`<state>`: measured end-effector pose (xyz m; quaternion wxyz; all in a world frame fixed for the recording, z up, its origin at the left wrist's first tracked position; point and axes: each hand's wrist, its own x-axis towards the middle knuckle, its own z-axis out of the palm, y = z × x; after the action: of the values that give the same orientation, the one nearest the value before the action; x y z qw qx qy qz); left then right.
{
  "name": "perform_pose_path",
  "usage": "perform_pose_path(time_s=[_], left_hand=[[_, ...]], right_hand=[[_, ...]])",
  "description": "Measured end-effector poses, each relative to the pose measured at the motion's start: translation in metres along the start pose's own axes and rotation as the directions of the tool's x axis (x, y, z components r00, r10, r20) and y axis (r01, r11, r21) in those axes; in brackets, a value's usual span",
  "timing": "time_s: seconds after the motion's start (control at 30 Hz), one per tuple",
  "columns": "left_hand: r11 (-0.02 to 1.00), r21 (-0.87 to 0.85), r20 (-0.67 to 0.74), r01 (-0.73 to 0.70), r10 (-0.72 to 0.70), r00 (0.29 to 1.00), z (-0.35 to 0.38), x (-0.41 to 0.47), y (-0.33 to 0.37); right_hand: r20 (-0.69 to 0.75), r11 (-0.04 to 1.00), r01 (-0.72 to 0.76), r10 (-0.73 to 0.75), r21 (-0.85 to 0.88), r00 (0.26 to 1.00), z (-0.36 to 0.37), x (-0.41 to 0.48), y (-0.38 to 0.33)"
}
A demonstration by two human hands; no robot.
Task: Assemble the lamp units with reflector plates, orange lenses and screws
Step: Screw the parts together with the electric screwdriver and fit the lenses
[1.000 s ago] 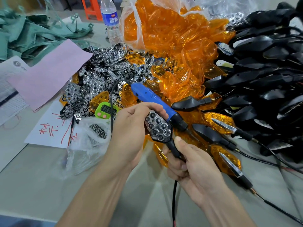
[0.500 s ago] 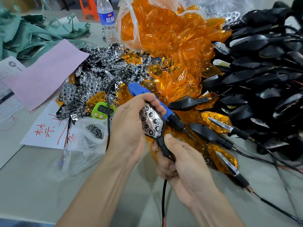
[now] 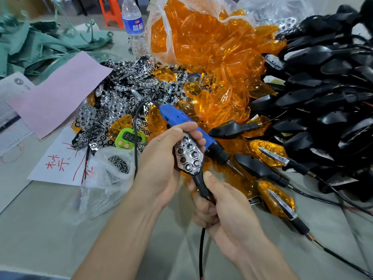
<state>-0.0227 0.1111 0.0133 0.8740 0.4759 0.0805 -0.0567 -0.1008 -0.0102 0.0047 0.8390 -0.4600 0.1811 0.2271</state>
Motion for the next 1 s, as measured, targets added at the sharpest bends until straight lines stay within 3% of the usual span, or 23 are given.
perform_pose_path(time_s=[0.17, 0.33, 0.47, 0.53, 0.67, 0.77, 0.87, 1.0], left_hand=[[0.991, 0.072, 0.042, 0.109, -0.113, 0.993, -0.009, -0.001, 0.007], [0.948, 0.309, 0.041, -0.078, 0.069, 0.997, -0.003, -0.005, 0.01], [0.944, 0.328, 0.058, -0.042, 0.024, 0.998, 0.009, -0.006, 0.008], [0.905, 0.414, 0.063, -0.095, 0.076, 0.995, 0.013, 0.002, 0.012], [0.664, 0.686, 0.144, -0.298, 0.276, 0.95, 0.031, 0.036, 0.031], [0.362, 0.867, 0.254, -0.343, 0.273, 0.928, 0.057, 0.063, 0.027], [0.068, 0.916, 0.378, -0.395, 0.179, 0.908, 0.079, 0.076, 0.019], [0.028, 0.902, 0.428, -0.432, 0.086, 0.9, 0.089, 0.071, 0.013]], right_hand=[[0.009, 0.999, -0.029, 0.028, 0.039, 1.0, -0.004, 0.0, -0.003], [0.037, 0.998, -0.044, 0.042, 0.046, 0.998, -0.005, -0.001, -0.003], [0.028, 0.998, -0.027, 0.026, 0.052, 0.999, -0.013, 0.0, -0.008], [0.027, 0.997, -0.022, 0.02, 0.08, 0.999, -0.022, -0.001, -0.012], [-0.029, 0.989, 0.007, -0.003, 0.146, 1.0, -0.044, -0.005, -0.022], [-0.084, 0.981, 0.04, -0.024, 0.189, 0.996, -0.058, -0.01, -0.025], [-0.107, 0.977, 0.057, -0.036, 0.204, 0.994, -0.068, -0.015, -0.024], [-0.147, 0.972, 0.09, -0.058, 0.219, 0.987, -0.082, -0.019, -0.026]])
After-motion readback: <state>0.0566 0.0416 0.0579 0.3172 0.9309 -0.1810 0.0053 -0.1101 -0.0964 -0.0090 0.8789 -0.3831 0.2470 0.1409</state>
